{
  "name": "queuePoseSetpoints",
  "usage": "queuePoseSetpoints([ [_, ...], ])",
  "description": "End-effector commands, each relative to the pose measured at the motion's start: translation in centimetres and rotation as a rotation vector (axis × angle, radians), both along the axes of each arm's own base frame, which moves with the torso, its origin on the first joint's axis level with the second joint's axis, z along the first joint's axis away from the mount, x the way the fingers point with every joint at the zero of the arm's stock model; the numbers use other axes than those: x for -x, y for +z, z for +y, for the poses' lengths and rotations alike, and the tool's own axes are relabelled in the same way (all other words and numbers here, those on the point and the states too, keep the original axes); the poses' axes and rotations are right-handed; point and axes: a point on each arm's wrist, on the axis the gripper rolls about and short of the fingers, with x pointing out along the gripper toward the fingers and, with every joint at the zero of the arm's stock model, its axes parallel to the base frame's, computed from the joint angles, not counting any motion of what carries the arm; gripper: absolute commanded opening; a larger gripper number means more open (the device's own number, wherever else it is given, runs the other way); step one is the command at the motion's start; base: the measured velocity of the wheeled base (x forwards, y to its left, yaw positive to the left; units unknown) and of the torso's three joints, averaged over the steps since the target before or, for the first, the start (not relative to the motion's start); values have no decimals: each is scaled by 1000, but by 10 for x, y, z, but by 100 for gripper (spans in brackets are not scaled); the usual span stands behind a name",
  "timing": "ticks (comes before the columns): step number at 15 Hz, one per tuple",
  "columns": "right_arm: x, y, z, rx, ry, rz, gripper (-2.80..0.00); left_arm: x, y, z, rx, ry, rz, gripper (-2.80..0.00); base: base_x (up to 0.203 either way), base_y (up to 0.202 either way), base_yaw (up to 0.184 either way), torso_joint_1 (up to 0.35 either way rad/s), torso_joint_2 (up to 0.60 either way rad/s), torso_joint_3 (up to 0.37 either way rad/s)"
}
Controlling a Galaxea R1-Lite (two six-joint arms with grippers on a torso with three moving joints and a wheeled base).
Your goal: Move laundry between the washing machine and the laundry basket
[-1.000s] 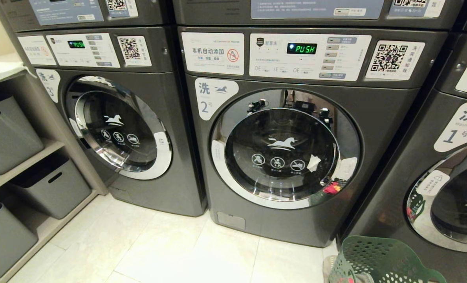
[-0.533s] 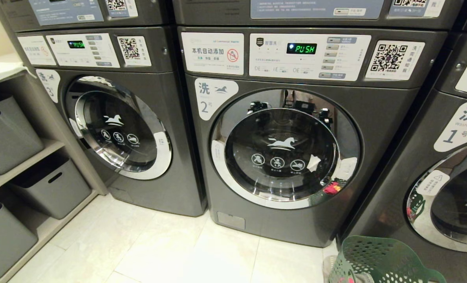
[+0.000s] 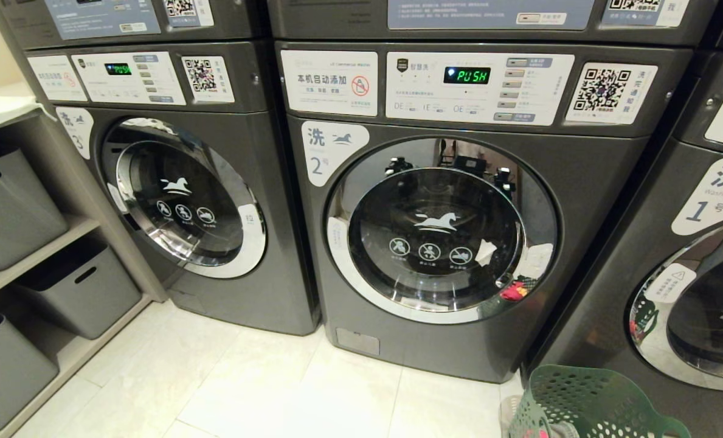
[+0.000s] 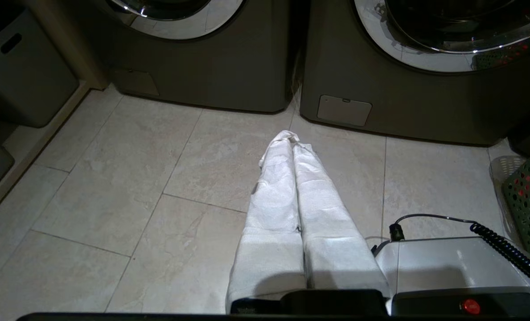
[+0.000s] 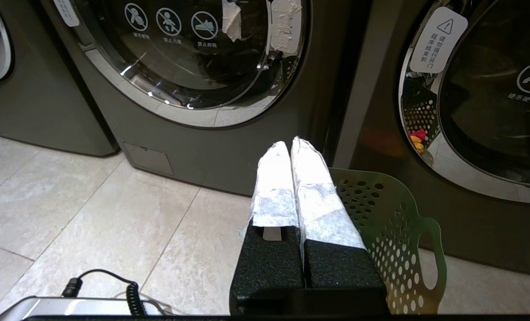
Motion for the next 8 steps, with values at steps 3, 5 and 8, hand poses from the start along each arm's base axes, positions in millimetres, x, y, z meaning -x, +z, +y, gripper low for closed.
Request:
queuePoseSetpoints([
  [3,0,0,0,-1,1,1,-280,0,-1,0,-36,-7,-10,-280,0,0,0,0,0,0],
  [5,0,0,0,-2,1,1,-280,0,-1,0,-36,-6,-10,-280,0,0,0,0,0,0],
  [8,0,0,0,-11,-4,0,-280,0,-1,0,-33,-5,-10,-280,0,0,0,0,0,0],
])
